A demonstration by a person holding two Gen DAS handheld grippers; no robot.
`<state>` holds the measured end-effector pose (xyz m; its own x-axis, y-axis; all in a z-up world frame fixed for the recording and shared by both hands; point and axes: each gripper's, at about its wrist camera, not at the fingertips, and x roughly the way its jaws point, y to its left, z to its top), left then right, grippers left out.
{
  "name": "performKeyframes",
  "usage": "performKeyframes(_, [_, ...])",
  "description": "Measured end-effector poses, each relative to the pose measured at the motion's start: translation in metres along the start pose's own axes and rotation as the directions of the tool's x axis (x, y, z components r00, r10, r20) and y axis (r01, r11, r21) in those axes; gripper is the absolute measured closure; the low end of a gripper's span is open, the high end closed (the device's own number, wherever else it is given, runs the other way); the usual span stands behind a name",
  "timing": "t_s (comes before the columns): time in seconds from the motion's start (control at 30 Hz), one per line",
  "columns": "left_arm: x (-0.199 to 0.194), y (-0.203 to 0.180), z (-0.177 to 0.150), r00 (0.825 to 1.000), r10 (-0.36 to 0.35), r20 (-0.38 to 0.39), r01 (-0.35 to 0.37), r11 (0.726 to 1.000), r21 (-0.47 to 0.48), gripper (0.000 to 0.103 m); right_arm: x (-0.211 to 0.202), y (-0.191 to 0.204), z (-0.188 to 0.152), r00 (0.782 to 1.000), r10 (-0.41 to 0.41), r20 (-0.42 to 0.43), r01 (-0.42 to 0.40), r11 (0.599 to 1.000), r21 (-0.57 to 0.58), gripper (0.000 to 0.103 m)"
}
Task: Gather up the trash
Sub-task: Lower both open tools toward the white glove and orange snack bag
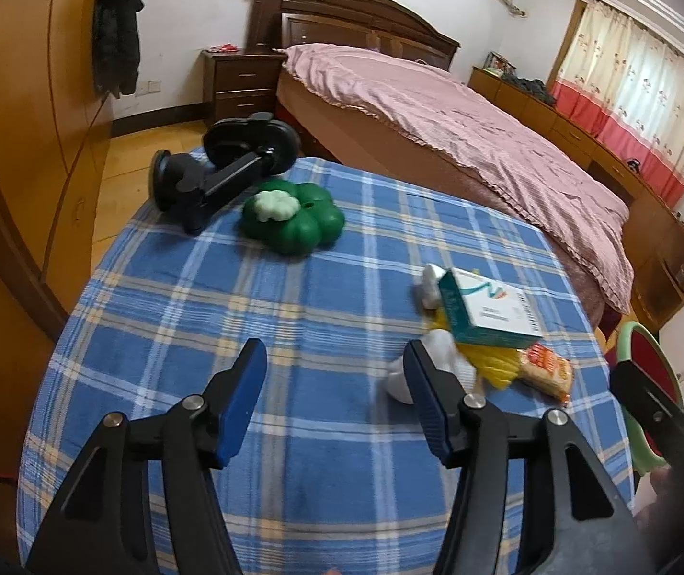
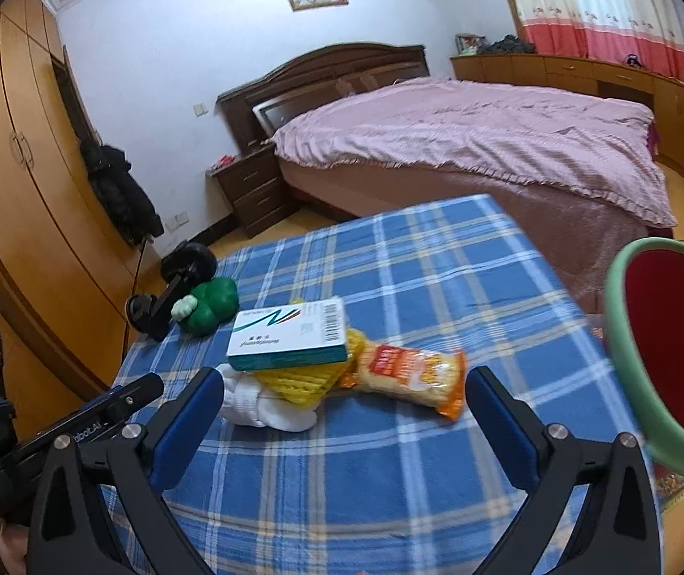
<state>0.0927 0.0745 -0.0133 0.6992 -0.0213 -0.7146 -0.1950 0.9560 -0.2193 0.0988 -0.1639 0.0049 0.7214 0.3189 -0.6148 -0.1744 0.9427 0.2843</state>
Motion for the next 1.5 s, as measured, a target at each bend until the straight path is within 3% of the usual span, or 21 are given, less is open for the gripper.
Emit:
performKeyframes(0.3, [0.011,0.019,0.002,1.000,0.017,-0.007,-0.017,0.999,-0.036,0.043,0.049,0.022,0.004,0.997,0.038,-0.072,-0.039,0.999,-0.018,0.000])
performKeyframes(0.9, [0.036,0.032,-0.001,0.998,-0.011,-0.055,0.007,0.997,-0.074,0.043,0.109,0.052,0.012,0.987,-0.054,-0.153,0.035,0.992,-0.124,0.000])
performKeyframes(1.17, [0.041,0.034,-0.003,0.997,-0.022,-0.071,0.016,0.996,-0.086,0.043,0.118,0.052,0.012,0.987,-0.093,-0.135,0.077,0.990,-0.122,0.002])
performKeyframes(1.2, [0.041,0.034,-0.003,0.997,-0.024,-0.071,0.017,0.996,-0.087,0.043,0.117,0.050,0.012,0.988,-0.093,-0.124,0.079,0.991,-0.109,0.004])
performKeyframes(1.27, [0.042,0.035,-0.002,0.997,-0.024,-0.071,0.018,0.996,-0.090,0.043,0.114,0.047,0.012,0.991,-0.075,-0.108,0.065,0.994,-0.093,0.026])
performKeyframes(1.37, [0.042,0.036,-0.003,0.997,-0.028,-0.073,0.021,0.995,-0.093,0.043,0.111,0.046,0.013,0.994,-0.060,-0.096,0.052,0.995,-0.082,0.049])
performKeyframes(1.5, [0.043,0.036,-0.003,0.997,-0.033,-0.076,0.026,0.996,-0.091,0.043,0.106,0.043,0.014,0.997,-0.038,-0.070,0.033,0.997,-0.068,0.071])
